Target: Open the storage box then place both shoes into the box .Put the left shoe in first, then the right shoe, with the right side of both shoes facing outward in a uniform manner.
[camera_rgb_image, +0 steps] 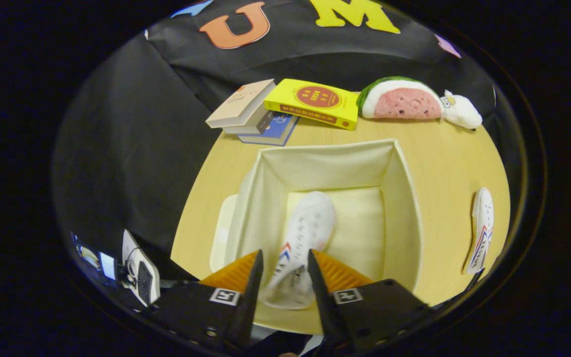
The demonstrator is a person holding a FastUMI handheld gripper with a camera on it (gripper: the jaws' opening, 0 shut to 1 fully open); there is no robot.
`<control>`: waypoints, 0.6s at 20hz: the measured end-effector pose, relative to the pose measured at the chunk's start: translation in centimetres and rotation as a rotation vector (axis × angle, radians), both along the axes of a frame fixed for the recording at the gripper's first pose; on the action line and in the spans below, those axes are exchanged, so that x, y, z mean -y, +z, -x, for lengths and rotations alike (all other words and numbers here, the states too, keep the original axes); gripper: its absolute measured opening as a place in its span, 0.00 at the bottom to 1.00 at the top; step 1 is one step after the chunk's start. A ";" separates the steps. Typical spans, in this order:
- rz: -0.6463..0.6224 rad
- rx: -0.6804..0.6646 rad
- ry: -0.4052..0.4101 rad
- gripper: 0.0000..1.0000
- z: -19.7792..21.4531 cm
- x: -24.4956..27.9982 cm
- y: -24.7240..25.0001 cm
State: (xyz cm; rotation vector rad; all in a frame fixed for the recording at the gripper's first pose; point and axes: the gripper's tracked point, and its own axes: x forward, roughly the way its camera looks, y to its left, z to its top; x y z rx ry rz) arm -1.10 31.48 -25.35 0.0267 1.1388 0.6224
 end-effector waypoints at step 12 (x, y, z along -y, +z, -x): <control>-0.030 0.331 -0.113 0.96 -2.7 10.1 7.9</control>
